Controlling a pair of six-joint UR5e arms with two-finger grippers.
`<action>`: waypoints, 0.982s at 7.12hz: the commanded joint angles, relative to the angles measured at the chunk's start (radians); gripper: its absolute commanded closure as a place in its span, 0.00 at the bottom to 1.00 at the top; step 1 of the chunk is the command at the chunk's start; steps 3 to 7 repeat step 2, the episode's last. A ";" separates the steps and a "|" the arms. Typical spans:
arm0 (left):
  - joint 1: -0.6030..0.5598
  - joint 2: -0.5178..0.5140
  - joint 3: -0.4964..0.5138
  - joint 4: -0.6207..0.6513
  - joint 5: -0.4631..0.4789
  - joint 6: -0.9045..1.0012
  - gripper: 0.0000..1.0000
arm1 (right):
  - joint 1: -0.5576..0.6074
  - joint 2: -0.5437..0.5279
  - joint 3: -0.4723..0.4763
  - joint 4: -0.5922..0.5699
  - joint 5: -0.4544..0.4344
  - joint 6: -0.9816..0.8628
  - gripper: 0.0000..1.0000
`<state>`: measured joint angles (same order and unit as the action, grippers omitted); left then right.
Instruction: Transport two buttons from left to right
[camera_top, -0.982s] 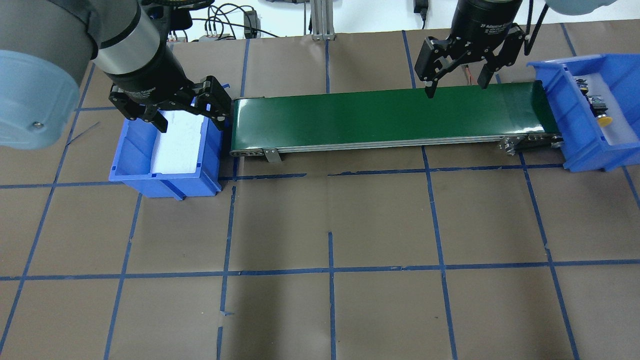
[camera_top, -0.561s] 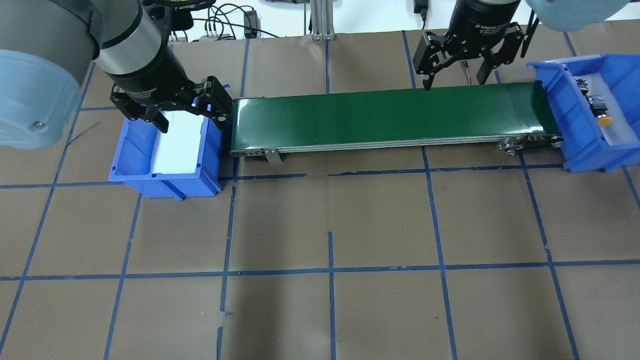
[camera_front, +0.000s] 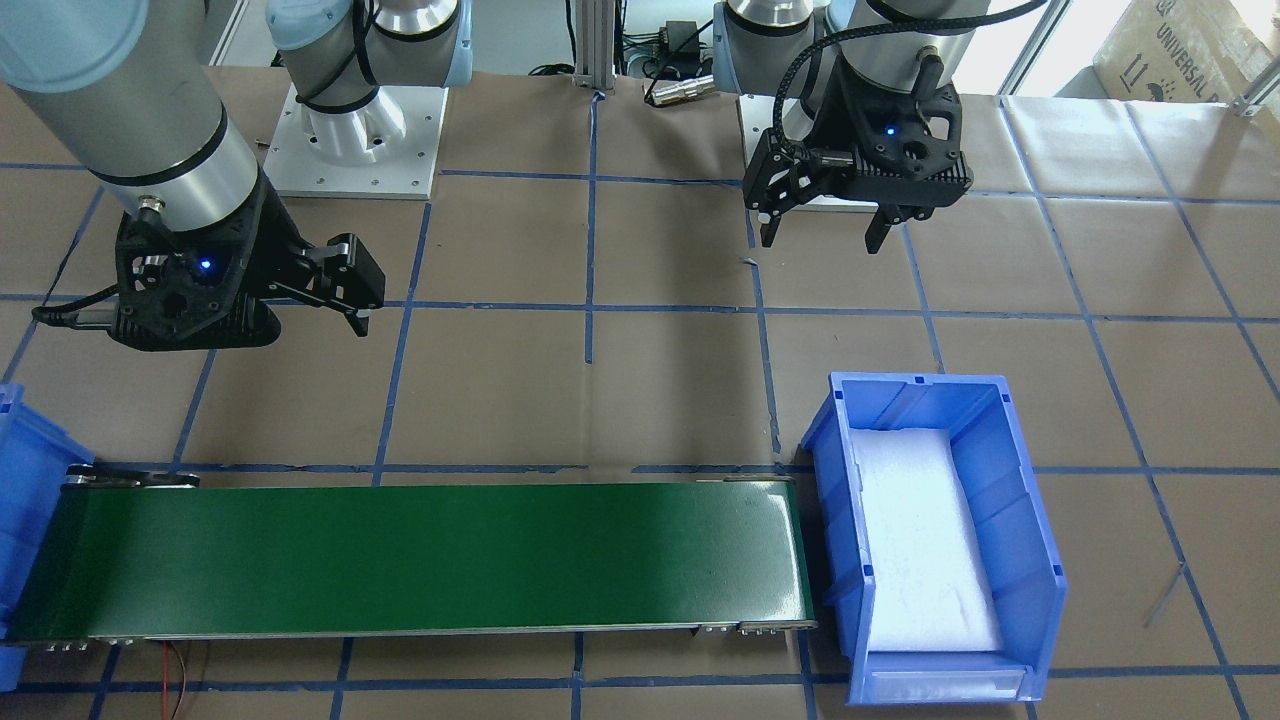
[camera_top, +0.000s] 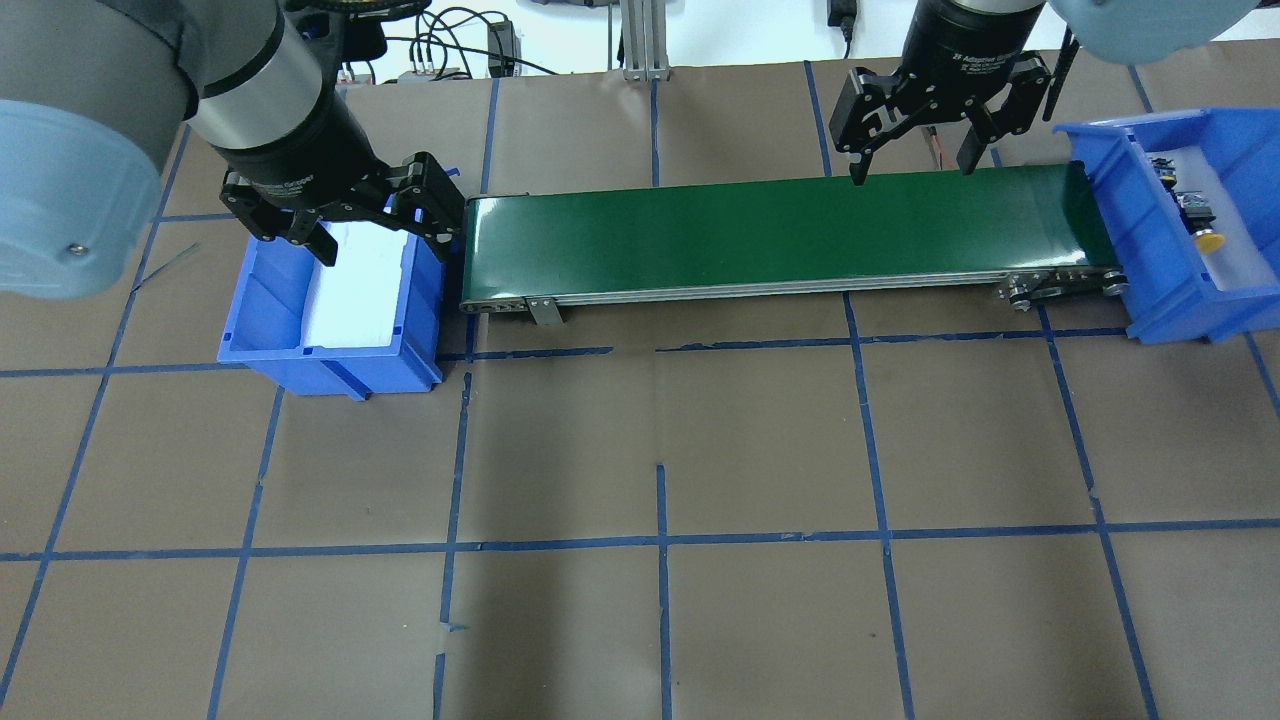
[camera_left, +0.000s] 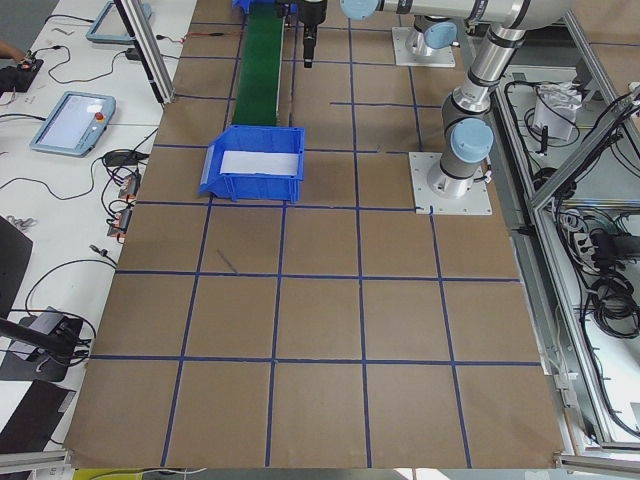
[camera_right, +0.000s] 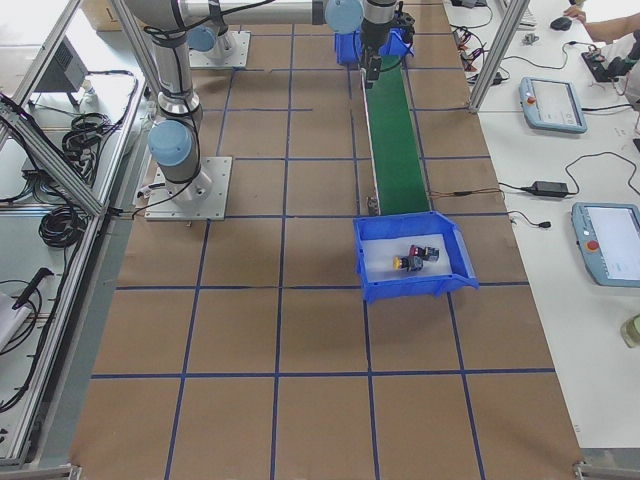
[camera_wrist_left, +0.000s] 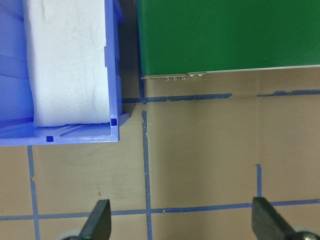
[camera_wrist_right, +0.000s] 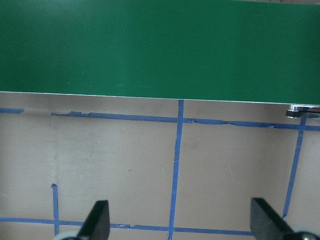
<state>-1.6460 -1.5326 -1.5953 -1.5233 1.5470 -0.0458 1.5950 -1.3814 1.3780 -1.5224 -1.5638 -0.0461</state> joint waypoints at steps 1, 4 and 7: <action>0.000 0.002 0.000 0.000 -0.001 0.001 0.00 | -0.001 -0.004 0.004 -0.001 0.004 0.000 0.00; 0.000 0.002 0.000 0.000 -0.001 0.001 0.00 | 0.000 -0.005 0.006 0.001 0.004 0.000 0.00; 0.000 0.002 0.000 0.000 -0.001 0.001 0.00 | 0.000 -0.005 0.006 0.001 0.004 0.000 0.00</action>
